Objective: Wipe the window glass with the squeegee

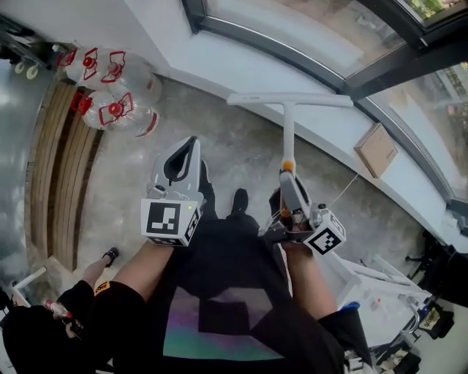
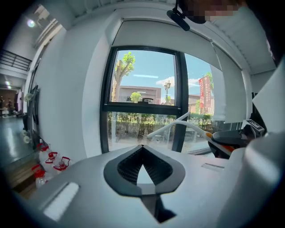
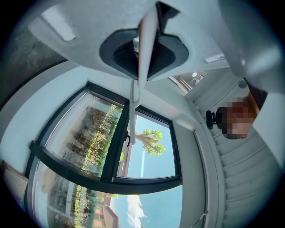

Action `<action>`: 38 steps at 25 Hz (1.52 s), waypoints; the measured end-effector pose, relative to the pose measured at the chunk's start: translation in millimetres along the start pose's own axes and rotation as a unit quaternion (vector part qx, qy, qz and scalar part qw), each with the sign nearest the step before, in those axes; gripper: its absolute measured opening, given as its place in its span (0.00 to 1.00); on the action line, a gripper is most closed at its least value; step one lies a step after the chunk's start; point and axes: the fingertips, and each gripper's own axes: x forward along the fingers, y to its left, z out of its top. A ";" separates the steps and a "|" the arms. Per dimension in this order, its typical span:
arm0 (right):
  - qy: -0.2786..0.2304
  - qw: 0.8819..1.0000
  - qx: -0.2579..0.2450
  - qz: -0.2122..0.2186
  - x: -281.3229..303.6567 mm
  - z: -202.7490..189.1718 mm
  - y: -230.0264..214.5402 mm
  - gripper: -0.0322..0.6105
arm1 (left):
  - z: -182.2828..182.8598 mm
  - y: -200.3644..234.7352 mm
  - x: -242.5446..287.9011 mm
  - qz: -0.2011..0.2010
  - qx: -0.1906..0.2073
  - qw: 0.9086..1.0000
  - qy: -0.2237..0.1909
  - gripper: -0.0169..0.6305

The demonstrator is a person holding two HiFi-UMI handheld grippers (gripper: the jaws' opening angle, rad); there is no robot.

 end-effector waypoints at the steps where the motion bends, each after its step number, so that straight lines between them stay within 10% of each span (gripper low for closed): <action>1: 0.004 1.000 0.002 0.003 -7.4 -1.2 -0.1 0.13 | -3.9 -9.1 -5.1 0.002 0.002 1.000 0.003 0.05; 19: 0.042 0.999 0.013 0.001 -63.4 -29.4 0.5 0.12 | -51.7 -78.1 -31.7 -0.030 -0.050 0.998 0.024 0.05; 38: 0.046 0.998 -0.026 0.033 -60.4 -22.1 34.9 0.12 | -23.3 -84.0 -39.8 -0.050 -0.039 0.998 -0.009 0.05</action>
